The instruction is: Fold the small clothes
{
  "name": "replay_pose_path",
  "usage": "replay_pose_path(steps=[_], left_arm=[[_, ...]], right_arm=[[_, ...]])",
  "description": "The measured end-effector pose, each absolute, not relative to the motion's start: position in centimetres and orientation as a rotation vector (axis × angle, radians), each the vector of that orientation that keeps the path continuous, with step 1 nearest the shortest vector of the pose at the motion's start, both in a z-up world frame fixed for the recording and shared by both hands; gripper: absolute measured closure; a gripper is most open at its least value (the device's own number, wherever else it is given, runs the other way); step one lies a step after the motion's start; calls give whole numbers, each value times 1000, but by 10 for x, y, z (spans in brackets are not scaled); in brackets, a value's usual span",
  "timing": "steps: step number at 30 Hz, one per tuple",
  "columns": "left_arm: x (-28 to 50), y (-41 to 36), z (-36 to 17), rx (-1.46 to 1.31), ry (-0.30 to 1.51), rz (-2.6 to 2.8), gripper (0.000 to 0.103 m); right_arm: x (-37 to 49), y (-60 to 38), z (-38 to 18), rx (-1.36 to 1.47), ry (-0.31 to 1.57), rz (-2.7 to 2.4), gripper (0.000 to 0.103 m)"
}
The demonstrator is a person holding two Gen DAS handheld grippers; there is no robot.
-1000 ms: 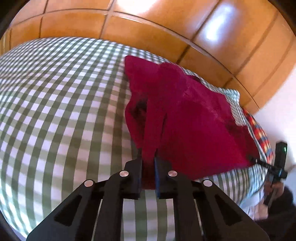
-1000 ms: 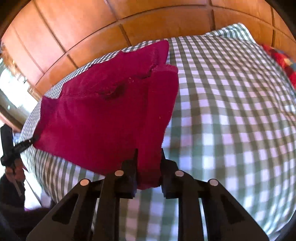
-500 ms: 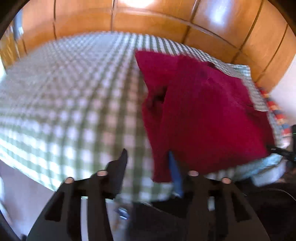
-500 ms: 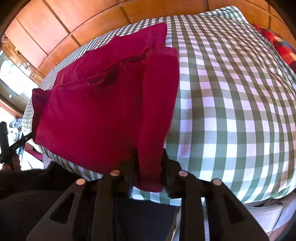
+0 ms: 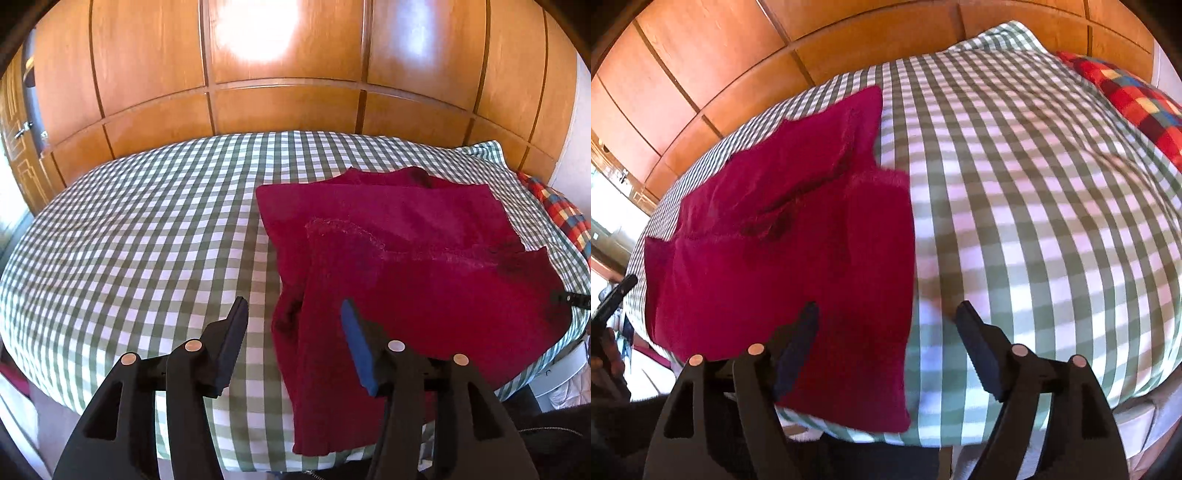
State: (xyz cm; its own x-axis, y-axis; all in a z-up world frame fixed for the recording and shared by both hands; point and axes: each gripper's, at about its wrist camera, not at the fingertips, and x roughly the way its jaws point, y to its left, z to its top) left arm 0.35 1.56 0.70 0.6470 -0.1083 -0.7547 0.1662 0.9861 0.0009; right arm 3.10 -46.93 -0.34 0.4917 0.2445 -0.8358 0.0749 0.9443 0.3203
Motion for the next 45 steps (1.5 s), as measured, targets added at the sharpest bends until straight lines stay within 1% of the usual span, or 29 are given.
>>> replay_pose_path(steps=[4, 10, 11, 12, 14, 18, 29, 31, 32, 33, 34, 35, 36, 37, 38, 39, 41, 45], left_arm=[[6, 15, 3, 81, 863, -150, 51], [12, 19, -5, 80, 884, -129, 50], [14, 21, -7, 80, 887, -127, 47], [15, 23, -8, 81, 885, -124, 39], [16, 28, -9, 73, 883, -122, 39], [25, 48, -13, -55, 915, -190, 39], [68, 59, -31, -359, 993, -310, 39], [71, 55, -29, -375, 982, -337, 39], [71, 52, -30, -369, 981, -344, 39], [72, 50, -30, -365, 979, -356, 46], [73, 47, -30, -361, 976, -369, 53], [72, 43, -29, -361, 973, -380, 55], [71, 42, -29, -362, 972, -384, 63], [70, 39, -27, -351, 964, -391, 79], [66, 33, -22, -325, 945, -425, 91], [62, 31, -19, -302, 927, -433, 103], [51, 25, -9, -244, 866, -417, 103], [37, 34, 8, -273, 775, -375, 103]], right_arm=[[47, -464, 8, 312, 1016, 125, 22], [73, -460, 6, 289, 1008, 128, 22], [74, -459, 5, 286, 1010, 126, 22], [76, -459, 5, 284, 1012, 126, 22], [77, -459, 5, 284, 1015, 126, 21], [76, -462, 8, 286, 1013, 148, 17], [89, -465, 0, 278, 1034, 143, 19], [86, -467, -3, 272, 1038, 139, 23], [85, -469, -5, 272, 1045, 138, 34], [84, -470, -8, 275, 1056, 139, 48], [83, -471, -11, 276, 1066, 132, 56], [82, -470, -12, 274, 1065, 124, 69], [79, -468, -10, 264, 1054, 121, 81], [77, -464, -6, 245, 1037, 123, 86], [74, -459, 0, 212, 1020, 125, 91], [72, -456, 5, 192, 1008, 127, 92], [67, -451, 17, 161, 988, 148, 94], [54, -447, 40, 153, 945, 194, 94]])
